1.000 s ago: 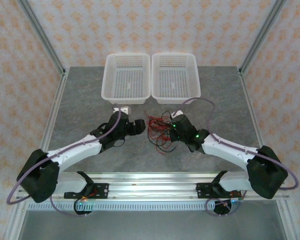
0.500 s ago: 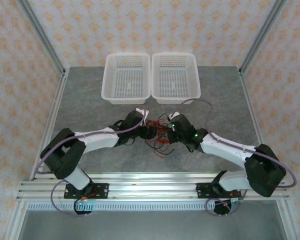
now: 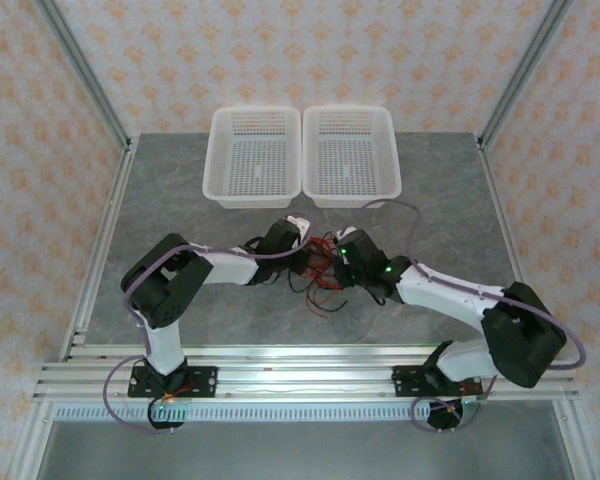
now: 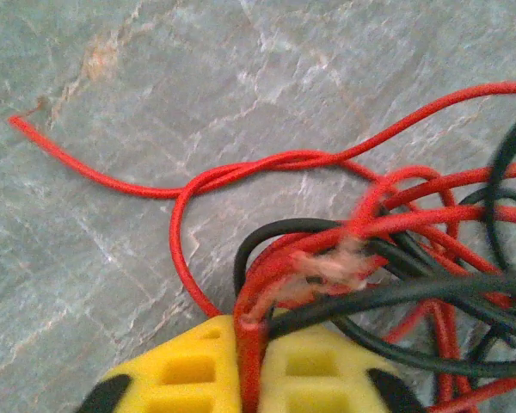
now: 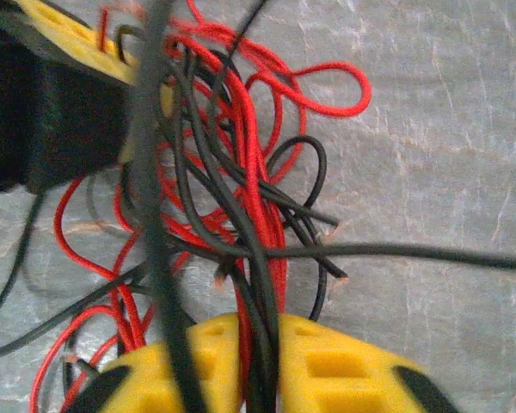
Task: Untangle the cables
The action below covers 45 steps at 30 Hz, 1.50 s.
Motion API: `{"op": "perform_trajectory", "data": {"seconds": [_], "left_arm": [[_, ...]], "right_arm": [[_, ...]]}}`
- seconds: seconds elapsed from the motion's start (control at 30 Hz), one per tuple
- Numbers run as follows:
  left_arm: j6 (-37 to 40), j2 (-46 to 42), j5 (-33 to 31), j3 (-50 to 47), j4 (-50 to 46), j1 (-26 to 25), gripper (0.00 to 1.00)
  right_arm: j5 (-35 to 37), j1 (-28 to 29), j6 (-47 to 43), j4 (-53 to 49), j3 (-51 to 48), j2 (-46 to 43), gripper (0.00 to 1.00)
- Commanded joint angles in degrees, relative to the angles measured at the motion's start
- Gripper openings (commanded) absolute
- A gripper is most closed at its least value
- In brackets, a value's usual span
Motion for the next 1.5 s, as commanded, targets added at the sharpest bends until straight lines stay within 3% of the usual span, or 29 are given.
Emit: {"op": "perform_trajectory", "data": {"seconds": [0.0, 0.13, 0.23, 0.47, 0.7, 0.87, 1.0, 1.33, 1.47], "left_arm": [[-0.75, -0.78, -1.92, -2.45, 1.04, -0.34, 0.0], [-5.79, -5.54, -4.6, -5.15, -0.18, -0.4, 0.0], [-12.74, -9.4, -5.35, -7.37, -1.35, -0.47, 0.0], [-30.21, -13.81, -4.75, -13.31, -1.15, -2.51, 0.0], [-42.75, -18.32, -7.53, -16.86, -4.28, -3.29, 0.0], [-47.87, -22.86, -10.22, -18.92, -6.22, -3.33, 0.0], [-50.66, -25.37, -10.64, -21.41, -4.28, -3.35, 0.0], [-53.82, -27.84, -9.92, -25.12, -1.09, -3.37, 0.0], [-54.37, -28.57, -9.52, -25.86, -0.72, -3.38, 0.0]], "right_arm": [[5.44, -0.16, 6.81, -3.29, 3.03, 3.24, 0.31], [7.78, -0.17, 18.61, -6.14, 4.84, 4.77, 0.51], [5.43, -0.18, 28.04, -4.14, 3.06, 2.08, 0.62], [2.87, -0.16, 45.64, 5.27, -4.05, -5.82, 0.75], [1.48, 2.33, 52.67, 8.1, -6.29, -4.71, 0.77], [3.77, 6.64, 56.32, 5.63, -6.42, -4.17, 0.78], [3.39, 7.99, 58.6, 9.66, -9.12, -2.88, 0.77], [2.24, 8.63, 54.17, 16.08, -4.72, 9.55, 0.62], [2.09, 8.72, 52.25, 15.99, -1.7, 13.78, 0.5]]}}
